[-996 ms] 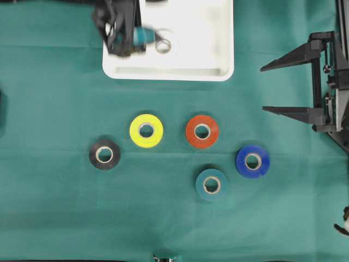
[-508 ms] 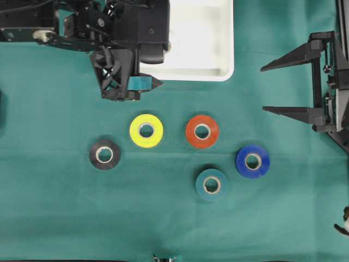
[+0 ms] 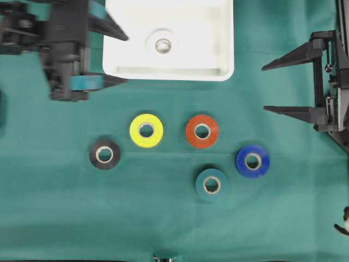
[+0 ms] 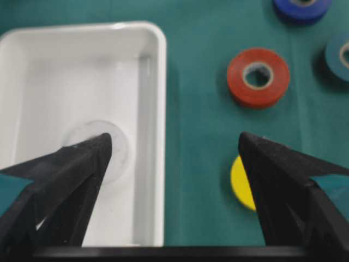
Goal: Pick up the tape from a random location and place it into the white case.
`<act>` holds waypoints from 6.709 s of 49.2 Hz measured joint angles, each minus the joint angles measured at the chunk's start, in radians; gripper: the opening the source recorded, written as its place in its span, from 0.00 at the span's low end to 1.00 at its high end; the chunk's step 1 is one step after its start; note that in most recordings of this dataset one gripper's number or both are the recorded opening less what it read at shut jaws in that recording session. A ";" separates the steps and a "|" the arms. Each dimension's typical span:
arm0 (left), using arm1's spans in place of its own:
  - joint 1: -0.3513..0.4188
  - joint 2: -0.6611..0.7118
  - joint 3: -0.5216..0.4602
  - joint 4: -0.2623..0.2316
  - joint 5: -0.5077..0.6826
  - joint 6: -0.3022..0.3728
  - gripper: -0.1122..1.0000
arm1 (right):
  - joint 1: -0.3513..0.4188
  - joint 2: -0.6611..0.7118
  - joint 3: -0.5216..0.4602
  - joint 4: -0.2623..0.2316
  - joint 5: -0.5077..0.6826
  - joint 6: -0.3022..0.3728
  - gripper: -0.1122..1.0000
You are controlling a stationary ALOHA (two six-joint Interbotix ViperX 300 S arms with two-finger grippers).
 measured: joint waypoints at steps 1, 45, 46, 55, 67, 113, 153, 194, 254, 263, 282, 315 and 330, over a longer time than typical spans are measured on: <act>0.002 -0.017 0.012 0.002 -0.009 0.000 0.97 | 0.002 0.000 0.000 0.000 0.002 -0.002 0.91; 0.015 -0.534 0.646 -0.006 -0.376 -0.012 0.97 | 0.002 0.002 0.034 0.000 0.018 0.002 0.91; 0.015 -0.537 0.655 -0.008 -0.387 -0.012 0.97 | 0.000 0.002 0.038 0.000 0.017 0.002 0.91; 0.015 -0.540 0.690 -0.008 -0.419 -0.012 0.97 | 0.000 0.005 0.057 0.002 0.006 0.002 0.91; 0.015 -0.538 0.690 -0.008 -0.428 -0.012 0.97 | 0.000 0.006 0.058 0.003 0.005 0.003 0.91; 0.015 -0.540 0.690 -0.006 -0.430 -0.012 0.97 | 0.295 0.021 0.058 0.015 0.021 0.086 0.91; 0.015 -0.541 0.692 -0.008 -0.430 -0.012 0.97 | 0.295 0.025 0.058 0.014 0.032 0.086 0.91; 0.015 -0.541 0.690 -0.006 -0.426 -0.012 0.97 | 0.318 0.414 -0.184 0.012 0.011 0.084 0.91; 0.017 -0.541 0.690 -0.008 -0.393 -0.012 0.97 | 0.328 0.686 -0.479 0.006 0.370 0.144 0.91; 0.017 -0.541 0.690 -0.008 -0.393 -0.012 0.97 | 0.328 0.738 -0.541 0.006 0.508 0.167 0.91; 0.017 -0.541 0.690 -0.008 -0.393 -0.012 0.97 | 0.330 0.816 -0.638 0.006 0.716 0.196 0.91; 0.017 -0.541 0.690 -0.008 -0.393 -0.012 0.97 | 0.336 0.828 -0.646 0.005 0.723 0.198 0.91; 0.017 -0.540 0.690 -0.008 -0.393 -0.012 0.97 | 0.337 0.862 -0.647 0.006 0.693 0.199 0.91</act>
